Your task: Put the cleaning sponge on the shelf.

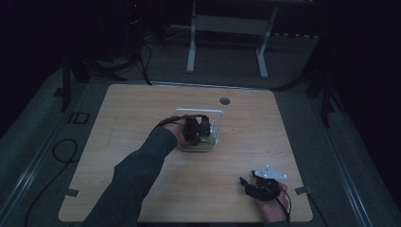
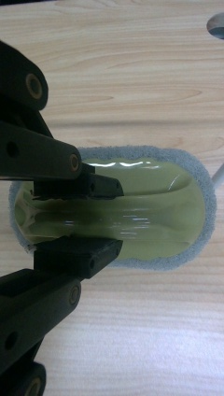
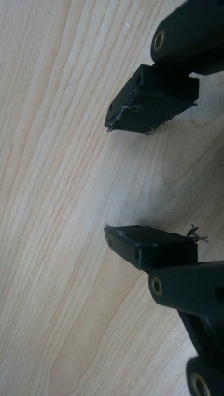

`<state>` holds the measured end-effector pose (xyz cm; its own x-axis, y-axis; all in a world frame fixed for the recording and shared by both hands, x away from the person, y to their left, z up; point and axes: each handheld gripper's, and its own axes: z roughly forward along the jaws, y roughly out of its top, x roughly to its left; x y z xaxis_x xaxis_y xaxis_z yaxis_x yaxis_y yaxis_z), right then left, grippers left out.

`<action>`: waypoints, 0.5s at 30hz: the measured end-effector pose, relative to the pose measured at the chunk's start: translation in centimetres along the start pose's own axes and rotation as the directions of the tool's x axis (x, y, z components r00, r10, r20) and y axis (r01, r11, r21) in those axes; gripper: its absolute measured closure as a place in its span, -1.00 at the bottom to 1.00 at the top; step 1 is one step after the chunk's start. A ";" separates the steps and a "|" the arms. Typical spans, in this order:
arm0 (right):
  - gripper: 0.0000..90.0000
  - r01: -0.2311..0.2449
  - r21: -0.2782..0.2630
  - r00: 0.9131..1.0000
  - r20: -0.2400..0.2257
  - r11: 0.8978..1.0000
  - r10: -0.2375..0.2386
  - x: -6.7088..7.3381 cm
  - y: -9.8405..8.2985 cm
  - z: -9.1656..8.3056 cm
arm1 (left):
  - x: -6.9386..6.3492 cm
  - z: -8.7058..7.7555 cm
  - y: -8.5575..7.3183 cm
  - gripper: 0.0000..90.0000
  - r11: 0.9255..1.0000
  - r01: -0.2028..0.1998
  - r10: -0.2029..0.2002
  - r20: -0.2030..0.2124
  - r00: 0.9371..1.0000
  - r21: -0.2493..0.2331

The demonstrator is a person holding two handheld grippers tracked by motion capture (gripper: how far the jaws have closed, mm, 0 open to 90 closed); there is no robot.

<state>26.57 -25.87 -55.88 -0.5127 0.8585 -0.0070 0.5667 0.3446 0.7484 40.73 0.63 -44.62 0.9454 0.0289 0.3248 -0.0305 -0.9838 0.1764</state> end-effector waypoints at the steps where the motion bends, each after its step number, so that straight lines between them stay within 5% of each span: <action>1: -0.10 -0.001 0.000 1.000 0.000 1.000 0.001 0.0 0.0 0.0 | 0.0 0.0 0.0 0.59 1.000 0.003 -0.003 0.000 1.000 -0.001; 15: -0.10 0.001 0.000 1.000 -0.003 1.000 -0.001 0.0 0.0 0.0 | 0.2 1.0 0.1 0.59 1.000 -0.005 0.006 -0.031 1.000 0.024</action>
<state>26.56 -25.92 -55.88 -0.5148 0.8573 -0.0058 0.5662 0.3451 0.7485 41.29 0.40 -45.50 0.9348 0.0286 0.3540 -0.0275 -0.9879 0.1525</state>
